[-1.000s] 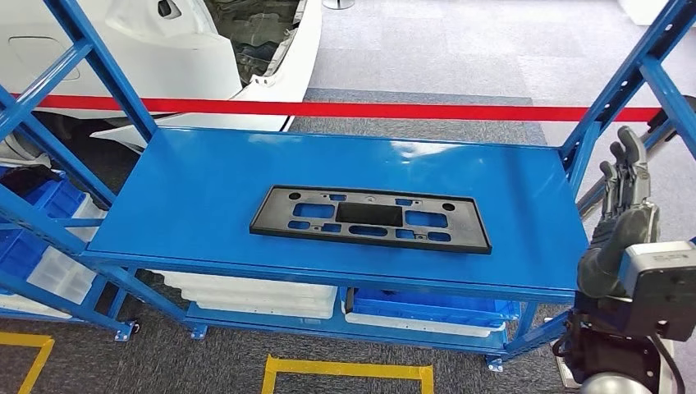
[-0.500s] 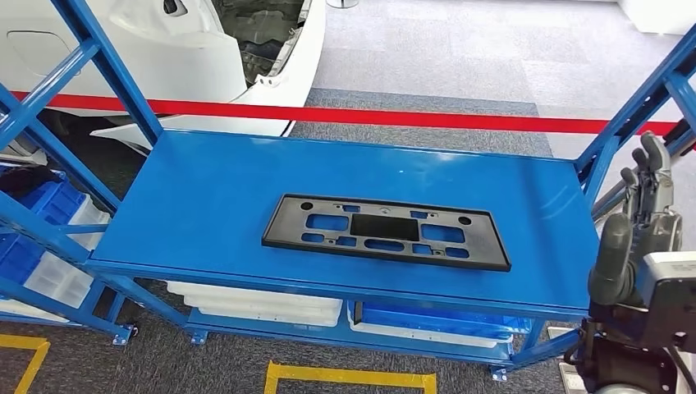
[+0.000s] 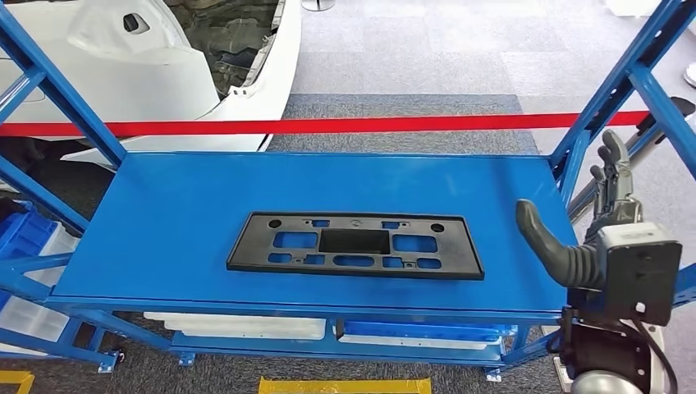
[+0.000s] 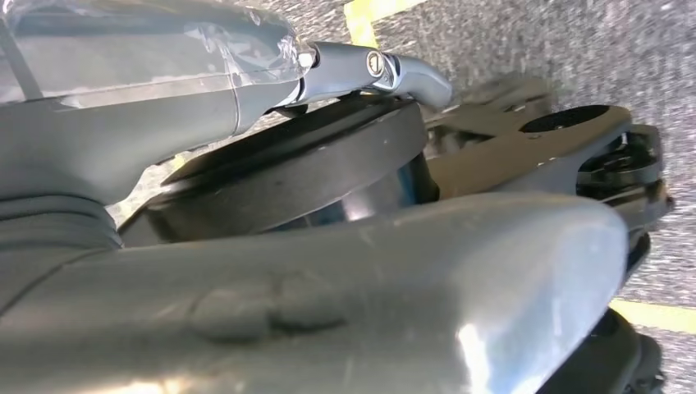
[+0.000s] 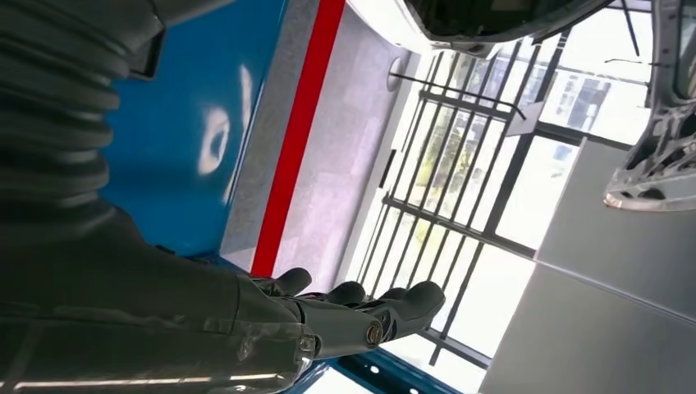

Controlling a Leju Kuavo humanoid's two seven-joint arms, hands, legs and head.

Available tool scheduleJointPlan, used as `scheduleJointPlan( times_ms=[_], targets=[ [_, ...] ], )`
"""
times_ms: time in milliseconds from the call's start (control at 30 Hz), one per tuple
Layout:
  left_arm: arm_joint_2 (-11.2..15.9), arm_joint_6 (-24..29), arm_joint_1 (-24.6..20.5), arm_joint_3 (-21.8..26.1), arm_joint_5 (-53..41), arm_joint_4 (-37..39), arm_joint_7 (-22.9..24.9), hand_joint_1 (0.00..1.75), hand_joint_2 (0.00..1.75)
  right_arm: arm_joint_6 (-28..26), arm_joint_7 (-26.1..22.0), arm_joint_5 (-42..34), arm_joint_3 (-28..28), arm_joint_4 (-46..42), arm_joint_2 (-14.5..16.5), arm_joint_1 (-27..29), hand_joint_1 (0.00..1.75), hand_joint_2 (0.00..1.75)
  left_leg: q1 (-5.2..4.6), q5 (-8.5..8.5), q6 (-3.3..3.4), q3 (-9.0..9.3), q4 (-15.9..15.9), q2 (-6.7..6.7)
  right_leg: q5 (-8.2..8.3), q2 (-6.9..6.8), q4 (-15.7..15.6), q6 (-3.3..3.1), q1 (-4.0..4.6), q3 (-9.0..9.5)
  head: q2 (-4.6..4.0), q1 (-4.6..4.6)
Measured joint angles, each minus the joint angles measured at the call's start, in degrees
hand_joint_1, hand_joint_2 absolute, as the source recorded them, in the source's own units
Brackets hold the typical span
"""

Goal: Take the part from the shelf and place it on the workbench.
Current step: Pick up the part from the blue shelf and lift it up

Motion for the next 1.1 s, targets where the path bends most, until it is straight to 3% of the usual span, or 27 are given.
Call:
scheduleJointPlan(
  times_ms=[67,133,333,433,700,933,1100],
  targets=[
    [0.00,0.03,0.07,-0.04,0.29,0.00,0.13,0.00,0.00,3.67,4.64,2.11,1.17,0.37,-0.74,-1.07,0.00,1.75,-0.10,2.22,0.55,1.55,-5.19,-0.07,-0.44,0.30,0.16,0.27,0.21,0.19,0.00,-0.24],
    [-0.02,0.02,0.06,-0.08,0.55,-0.01,0.22,0.00,0.00,10.88,9.70,4.97,2.48,1.09,-1.70,-2.05,0.00,1.75,-0.14,2.01,0.70,1.82,-6.62,-0.09,-0.66,0.49,0.23,0.33,0.38,-0.02,0.00,-0.15],
    [-0.03,-0.05,0.03,-0.13,0.70,-0.02,0.28,0.00,0.00,36.77,12.88,19.19,4.18,4.46,-2.39,-2.99,0.00,1.75,-0.14,1.73,0.94,1.89,-6.83,-0.29,-0.68,0.29,-0.45,0.44,0.43,0.39,-0.01,0.73],
    [-0.03,-0.10,0.02,-0.20,0.68,-0.02,0.29,0.00,0.00,44.85,12.89,23.87,4.50,5.58,-2.12,-3.08,0.00,1.75,-0.16,1.63,1.10,1.91,-6.83,-0.29,-0.67,0.29,-0.64,0.62,0.42,0.48,0.00,1.03],
    [-0.03,-0.07,0.00,-0.44,0.66,-0.02,0.29,0.00,0.00,48.36,12.89,25.99,4.93,7.35,-1.39,-3.36,0.00,1.75,-0.16,1.56,1.21,2.04,-6.85,-0.29,-0.68,0.29,-0.78,0.81,0.43,0.56,0.00,1.48],
    [-0.03,0.06,-0.10,-0.83,0.58,-0.02,0.72,0.00,0.00,54.70,12.89,30.10,5.89,8.09,-0.26,-3.35,0.00,1.75,-0.10,1.56,1.20,2.22,-7.02,-0.28,-0.69,0.30,-0.79,0.81,0.43,0.63,-0.01,1.58],
    [-0.03,-0.03,-0.14,-1.07,0.24,-0.02,0.86,0.00,0.00,56.33,12.89,24.08,7.85,9.06,0.60,-3.41,0.00,1.75,-0.09,1.57,1.19,2.29,-7.14,-0.28,-0.69,0.29,-0.78,0.80,0.47,0.66,0.00,1.63]
  ],
)
